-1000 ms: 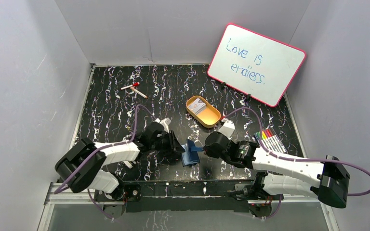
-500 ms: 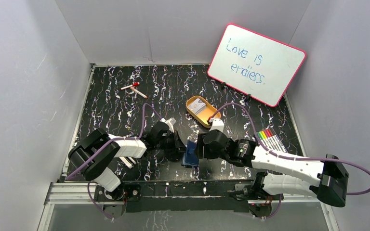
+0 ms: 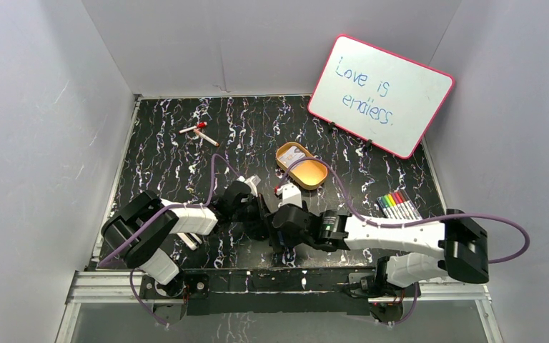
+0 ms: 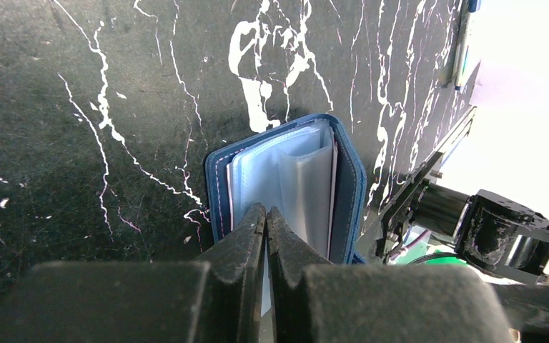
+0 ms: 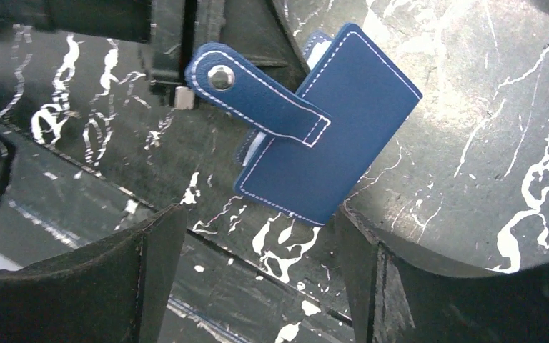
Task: Put the credit cards into the card holder
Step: Open the card holder at the center of the board.
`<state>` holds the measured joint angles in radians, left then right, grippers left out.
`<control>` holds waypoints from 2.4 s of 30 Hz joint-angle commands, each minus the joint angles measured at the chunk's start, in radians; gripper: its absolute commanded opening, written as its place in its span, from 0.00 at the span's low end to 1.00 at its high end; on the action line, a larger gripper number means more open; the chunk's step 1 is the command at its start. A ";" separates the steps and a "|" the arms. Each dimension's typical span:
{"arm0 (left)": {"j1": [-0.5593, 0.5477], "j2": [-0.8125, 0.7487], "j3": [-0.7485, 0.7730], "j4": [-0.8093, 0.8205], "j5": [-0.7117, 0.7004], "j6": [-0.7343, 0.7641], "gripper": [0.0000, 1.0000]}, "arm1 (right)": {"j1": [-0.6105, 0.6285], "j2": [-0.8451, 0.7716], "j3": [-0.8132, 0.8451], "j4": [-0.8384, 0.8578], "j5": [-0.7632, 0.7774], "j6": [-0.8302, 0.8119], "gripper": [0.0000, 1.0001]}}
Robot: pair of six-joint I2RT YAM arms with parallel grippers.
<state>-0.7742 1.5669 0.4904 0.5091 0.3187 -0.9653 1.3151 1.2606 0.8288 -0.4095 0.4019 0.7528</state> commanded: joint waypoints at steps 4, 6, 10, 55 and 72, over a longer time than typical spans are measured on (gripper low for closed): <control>-0.004 -0.003 -0.029 -0.007 -0.026 -0.014 0.03 | 0.028 0.123 0.089 -0.050 0.163 0.078 0.87; -0.004 -0.007 -0.034 -0.005 -0.024 -0.016 0.02 | 0.030 0.150 0.105 -0.062 0.189 0.083 0.86; -0.004 -0.023 -0.042 -0.007 -0.026 -0.016 0.02 | 0.030 0.211 0.147 -0.104 0.230 0.083 0.82; -0.001 -0.506 0.033 -0.508 -0.339 0.092 0.44 | -0.140 -0.002 -0.141 0.413 -0.045 0.154 0.00; 0.001 -0.545 -0.071 -0.400 -0.249 0.000 0.66 | -0.161 -0.059 -0.280 0.127 0.120 0.464 0.00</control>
<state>-0.7738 0.9722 0.4088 0.0048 0.0017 -0.9512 1.1603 1.2480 0.6010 -0.1913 0.4736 1.1496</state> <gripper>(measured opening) 0.664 0.031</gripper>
